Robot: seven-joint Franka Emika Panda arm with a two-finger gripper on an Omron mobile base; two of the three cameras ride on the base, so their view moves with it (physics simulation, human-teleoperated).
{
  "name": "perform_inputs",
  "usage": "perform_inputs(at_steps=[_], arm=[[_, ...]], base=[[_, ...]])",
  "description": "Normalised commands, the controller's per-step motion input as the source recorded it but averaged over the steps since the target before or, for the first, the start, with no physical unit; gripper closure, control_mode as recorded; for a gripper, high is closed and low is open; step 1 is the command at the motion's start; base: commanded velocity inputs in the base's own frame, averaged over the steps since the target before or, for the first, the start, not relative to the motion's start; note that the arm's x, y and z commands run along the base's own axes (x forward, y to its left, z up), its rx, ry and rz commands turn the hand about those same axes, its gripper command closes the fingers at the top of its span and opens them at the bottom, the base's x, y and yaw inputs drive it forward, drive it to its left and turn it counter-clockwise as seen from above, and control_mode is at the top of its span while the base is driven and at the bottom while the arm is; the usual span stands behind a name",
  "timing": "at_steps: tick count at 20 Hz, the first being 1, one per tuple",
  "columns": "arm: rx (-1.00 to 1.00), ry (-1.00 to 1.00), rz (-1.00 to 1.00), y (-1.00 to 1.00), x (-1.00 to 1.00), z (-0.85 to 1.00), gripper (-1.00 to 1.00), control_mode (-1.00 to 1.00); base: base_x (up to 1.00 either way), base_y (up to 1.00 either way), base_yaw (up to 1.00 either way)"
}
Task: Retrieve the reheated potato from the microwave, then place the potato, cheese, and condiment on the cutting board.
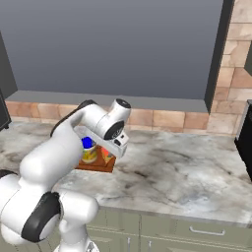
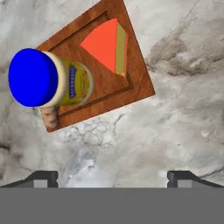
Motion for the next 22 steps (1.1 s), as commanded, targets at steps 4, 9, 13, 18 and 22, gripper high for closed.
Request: perform_inputs(at_steps=[4,9,13,18,22], arm=[[-0.14,-0.15,-0.08,0.22,-0.58,0.22,-1.0,-1.0],[-0.22,-0.2,-0.09,0.33,-0.5,0.21,-1.0,-1.0],[-0.21,-0.24,-0.01,0.38,-0.56,0.15,-1.0,-1.0],[-0.16,-0.14,0.0,0.33,-0.52,0.25,-1.0,-1.0],[-0.1,-0.07,0.0,0.28,-0.52,0.29,-1.0,-1.0]], base=[[0.0,0.0,0.0],[0.0,0.0,0.0],[0.0,0.0,0.0],[0.0,0.0,0.0],[0.0,0.0,0.0]])
